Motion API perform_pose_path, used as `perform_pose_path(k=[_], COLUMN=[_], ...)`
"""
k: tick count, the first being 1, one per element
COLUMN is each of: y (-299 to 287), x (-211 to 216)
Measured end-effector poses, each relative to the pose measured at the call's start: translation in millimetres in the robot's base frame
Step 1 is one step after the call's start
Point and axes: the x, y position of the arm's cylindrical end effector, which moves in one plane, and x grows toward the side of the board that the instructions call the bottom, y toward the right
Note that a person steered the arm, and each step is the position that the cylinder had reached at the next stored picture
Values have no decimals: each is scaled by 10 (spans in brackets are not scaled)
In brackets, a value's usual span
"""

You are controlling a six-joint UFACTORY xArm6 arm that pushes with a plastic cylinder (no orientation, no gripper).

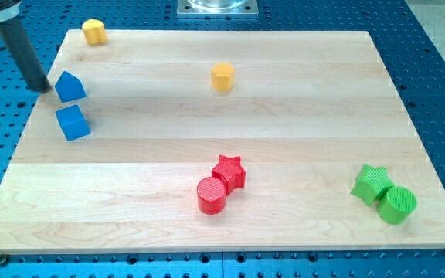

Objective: Place the triangle at the bottom left of the hexagon

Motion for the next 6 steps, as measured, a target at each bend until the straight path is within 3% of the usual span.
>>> perform_pose_path(k=[2, 4, 5, 6], y=[665, 2346, 1902, 940], x=[61, 533, 987, 1429])
